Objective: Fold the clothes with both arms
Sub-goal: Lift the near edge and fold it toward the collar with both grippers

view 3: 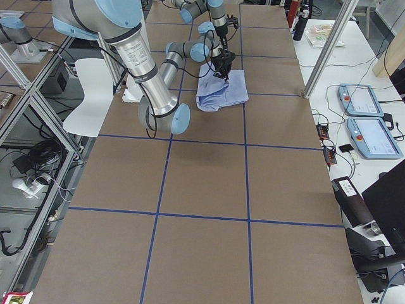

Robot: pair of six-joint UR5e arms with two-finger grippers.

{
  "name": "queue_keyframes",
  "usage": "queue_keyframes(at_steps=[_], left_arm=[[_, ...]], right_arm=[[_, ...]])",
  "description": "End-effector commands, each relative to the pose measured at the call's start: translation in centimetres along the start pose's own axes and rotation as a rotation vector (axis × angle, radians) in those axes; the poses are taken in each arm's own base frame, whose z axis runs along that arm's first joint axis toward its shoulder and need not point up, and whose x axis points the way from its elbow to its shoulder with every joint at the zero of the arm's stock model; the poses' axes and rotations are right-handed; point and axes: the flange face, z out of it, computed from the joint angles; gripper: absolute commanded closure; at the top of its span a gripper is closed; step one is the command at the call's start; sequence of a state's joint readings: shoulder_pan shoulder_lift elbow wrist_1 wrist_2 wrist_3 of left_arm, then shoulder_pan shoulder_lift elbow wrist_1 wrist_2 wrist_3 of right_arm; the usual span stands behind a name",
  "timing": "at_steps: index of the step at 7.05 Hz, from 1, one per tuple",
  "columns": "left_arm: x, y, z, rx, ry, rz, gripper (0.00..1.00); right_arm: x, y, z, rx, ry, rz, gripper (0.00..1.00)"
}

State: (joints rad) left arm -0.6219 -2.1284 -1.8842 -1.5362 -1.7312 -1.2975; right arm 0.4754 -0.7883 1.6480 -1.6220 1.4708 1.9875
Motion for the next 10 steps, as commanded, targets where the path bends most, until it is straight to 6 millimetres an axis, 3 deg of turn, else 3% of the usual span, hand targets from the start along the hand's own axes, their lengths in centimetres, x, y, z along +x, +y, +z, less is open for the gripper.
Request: queue_keyframes(at_steps=[1, 3, 5, 6, 7, 8, 9, 10], left_arm=[[2.0, -2.7, 4.4, 0.024, 0.001, 0.016, 1.0], [1.5, -4.9, 8.8, 0.049, 0.021, 0.068, 1.0], [0.4, -6.1, 11.0, 0.057, 0.011, 0.111, 1.0], [0.2, -6.5, 11.3, 0.064, 0.02, 0.118, 0.89], [0.0, -6.8, 11.1, 0.071, 0.026, 0.149, 0.01], [-0.7, -8.9, 9.8, 0.085, 0.035, 0.174, 0.0], [-1.6, -10.5, 8.5, 0.033, 0.068, 0.224, 0.0], [-2.8, -12.0, 7.1, -0.004, 0.1, 0.259, 0.0]], right_arm=[[-2.8, -1.4, 4.6, 0.022, -0.014, -0.026, 1.0], [-2.4, -2.0, 6.6, 0.034, 0.026, -0.087, 1.0], [-2.3, -3.1, 7.7, 0.023, 0.056, -0.125, 1.0], [-2.1, -3.6, 8.4, 0.018, 0.074, -0.166, 0.72], [-2.7, -4.4, 8.3, 0.004, 0.079, -0.262, 0.01], [-3.5, -7.1, 7.7, -0.069, 0.09, -0.261, 0.0], [-5.0, -10.8, 6.0, -0.147, 0.086, -0.311, 0.0], [-5.3, -14.4, 5.2, -0.212, 0.089, -0.346, 0.0]])
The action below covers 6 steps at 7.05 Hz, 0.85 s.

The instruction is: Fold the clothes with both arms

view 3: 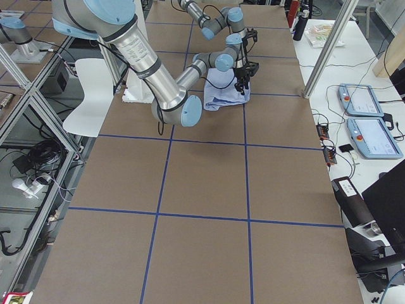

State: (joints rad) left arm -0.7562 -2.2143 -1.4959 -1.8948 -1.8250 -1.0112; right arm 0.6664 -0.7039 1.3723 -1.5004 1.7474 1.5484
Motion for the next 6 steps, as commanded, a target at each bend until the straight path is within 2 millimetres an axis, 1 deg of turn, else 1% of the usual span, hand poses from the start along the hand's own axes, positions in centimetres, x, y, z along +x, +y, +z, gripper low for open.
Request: queue_keyframes(at_steps=[1, 2, 3, 4, 5, 6], left_arm=[[-3.6, -3.5, -3.7, -0.03, 0.053, 0.103, 0.0], [-7.8, -2.7, -5.4, -0.043, 0.064, 0.168, 0.0], [-12.3, -2.4, -7.6, -0.03, 0.059, 0.234, 0.0], [-17.2, -2.0, -9.1, -0.031, 0.032, 0.308, 0.0], [-24.2, -2.6, -11.0, -0.026, -0.015, 0.388, 0.0], [-31.8, -2.6, -13.2, -0.038, -0.046, 0.47, 0.0]], right_arm=[[2.0, -7.6, -2.9, -0.133, 0.015, -0.115, 0.0], [4.8, -12.3, -4.4, -0.161, 0.019, -0.179, 0.0], [10.4, -15.5, -5.2, -0.188, 0.007, -0.261, 0.0], [18.3, -19.1, -6.0, -0.199, -0.006, -0.354, 0.0], [26.5, -23.0, -7.2, -0.196, -0.001, -0.453, 0.0], [34.3, -25.2, -7.6, -0.198, 0.031, -0.57, 0.0]])
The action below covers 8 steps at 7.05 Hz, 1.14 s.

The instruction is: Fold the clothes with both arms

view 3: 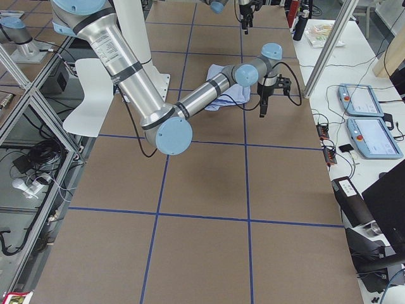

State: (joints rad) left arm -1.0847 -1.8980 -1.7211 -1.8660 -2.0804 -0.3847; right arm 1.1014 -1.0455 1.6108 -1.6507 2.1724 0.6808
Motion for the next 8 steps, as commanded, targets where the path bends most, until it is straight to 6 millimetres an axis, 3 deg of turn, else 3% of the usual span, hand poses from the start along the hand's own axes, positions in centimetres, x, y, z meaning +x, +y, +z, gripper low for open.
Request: queue_keyframes(at_steps=[1, 2, 3, 4, 5, 6, 7, 8], left_arm=[[-14.3, 7.4, -4.5, -0.037, -0.072, 0.128, 0.0], [-19.6, 12.0, -6.2, -0.061, -0.09, 0.112, 0.0], [-22.7, 16.7, -7.4, -0.073, -0.059, 0.028, 0.0], [-25.2, 20.9, -8.3, -0.092, -0.075, -0.053, 0.0], [-26.3, 23.8, -7.6, -0.13, -0.087, -0.091, 0.0], [-27.2, 24.8, -9.0, -0.125, -0.095, -0.13, 0.0], [-28.1, 26.5, -8.1, -0.195, -0.091, -0.198, 0.0], [-27.7, 26.7, -8.7, -0.224, -0.084, -0.232, 0.0]], right_arm=[[18.1, 3.9, -1.5, -0.022, 0.06, -0.2, 0.0], [25.5, 7.3, -1.3, -0.046, 0.084, -0.264, 0.0], [31.5, 11.2, -1.9, -0.059, 0.099, -0.282, 0.0], [35.2, 15.7, -1.3, -0.091, 0.091, -0.251, 0.0], [37.2, 19.4, -0.9, -0.094, 0.06, -0.222, 0.0], [38.2, 21.2, -0.2, -0.095, 0.049, -0.195, 0.0], [38.1, 21.4, -0.3, -0.092, 0.038, -0.141, 0.0], [38.1, 21.8, -0.3, -0.095, 0.026, -0.094, 0.0]])
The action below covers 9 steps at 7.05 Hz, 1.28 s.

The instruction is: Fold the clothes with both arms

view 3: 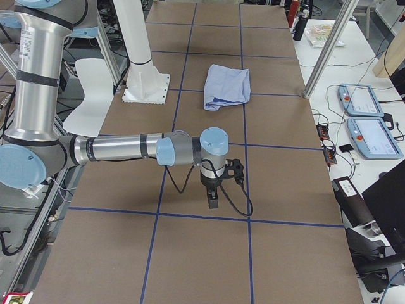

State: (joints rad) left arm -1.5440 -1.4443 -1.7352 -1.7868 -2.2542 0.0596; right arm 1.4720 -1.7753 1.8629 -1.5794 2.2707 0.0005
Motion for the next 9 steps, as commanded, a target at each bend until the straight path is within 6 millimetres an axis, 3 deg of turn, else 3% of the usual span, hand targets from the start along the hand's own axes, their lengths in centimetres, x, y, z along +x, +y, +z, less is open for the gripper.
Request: queue_keyframes(at_steps=[1, 5, 7, 8, 9], left_arm=[[0.1, 1.7, -0.7, -0.045, 0.006, -0.051, 0.0], [0.4, 1.7, -1.0, -0.044, 0.001, -0.055, 0.0], [0.1, 2.8, -0.5, -0.06, 0.013, -0.065, 0.0], [-0.1, 5.0, 0.6, -0.087, 0.071, -0.094, 0.0], [0.4, 5.5, 0.2, -0.082, 0.094, -0.096, 0.0]], right_arm=[[-0.1, 0.9, 0.1, 0.004, -0.035, 0.061, 0.0], [-0.2, 1.0, 0.0, 0.037, -0.036, 0.073, 0.0], [-0.2, 1.0, 0.0, 0.037, -0.036, 0.073, 0.0], [-0.1, 1.1, 0.0, 0.036, -0.036, 0.074, 0.0], [-0.1, 1.1, 0.0, 0.037, -0.036, 0.073, 0.0]])
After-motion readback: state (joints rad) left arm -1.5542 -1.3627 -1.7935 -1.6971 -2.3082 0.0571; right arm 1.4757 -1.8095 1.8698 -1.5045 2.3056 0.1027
